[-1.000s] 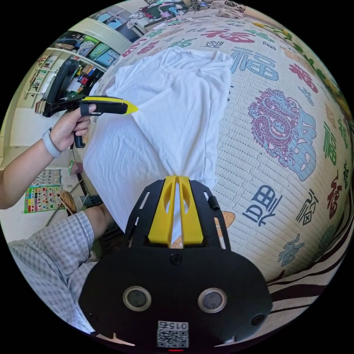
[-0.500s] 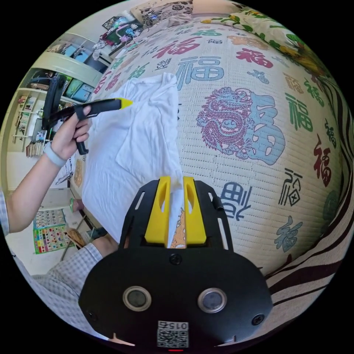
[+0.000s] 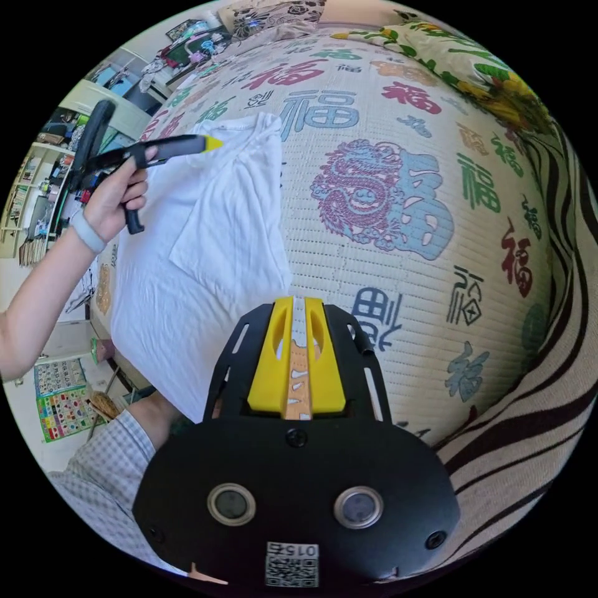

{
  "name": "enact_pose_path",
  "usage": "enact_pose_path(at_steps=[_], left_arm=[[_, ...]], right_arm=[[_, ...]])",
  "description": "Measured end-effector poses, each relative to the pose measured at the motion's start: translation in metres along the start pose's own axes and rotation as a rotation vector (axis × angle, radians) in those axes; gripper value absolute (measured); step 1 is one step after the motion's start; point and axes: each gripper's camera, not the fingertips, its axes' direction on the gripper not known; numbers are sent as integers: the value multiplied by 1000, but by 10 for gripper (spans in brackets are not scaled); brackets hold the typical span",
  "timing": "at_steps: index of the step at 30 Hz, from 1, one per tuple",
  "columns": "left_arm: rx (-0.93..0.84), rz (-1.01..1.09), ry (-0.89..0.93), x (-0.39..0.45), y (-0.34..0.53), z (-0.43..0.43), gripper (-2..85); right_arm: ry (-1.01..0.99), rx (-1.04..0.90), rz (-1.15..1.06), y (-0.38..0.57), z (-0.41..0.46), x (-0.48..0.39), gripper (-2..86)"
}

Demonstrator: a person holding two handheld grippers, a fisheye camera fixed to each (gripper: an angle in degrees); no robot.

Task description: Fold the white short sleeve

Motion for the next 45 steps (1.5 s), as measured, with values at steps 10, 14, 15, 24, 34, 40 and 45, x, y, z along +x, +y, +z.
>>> enact_pose_path(at_steps=[10,14,15,24,34,40,45], left_arm=[[107,-586,-192,-190,198,-152,71],[157,-619,-99,-242,212,-157,82],[169,-618,-70,-256,212,-154,82],[188,-624,89,-305,252,-150,5],[246,-685,183,-320,310,-154,-8],[246,-673,182,-320,311,-154,-8],[253,-651,168,-309,310,-159,-8]], right_arm=[[-109,60,-244,-120,-4,-198,37],[-123,73,-352,-190,18,-295,50],[-134,61,-387,-213,25,-327,55],[-24,-108,-587,-327,85,-507,63],[144,-253,-594,-381,143,-593,85],[150,-258,-543,-404,156,-607,65],[85,-213,-548,-415,141,-602,-4]])
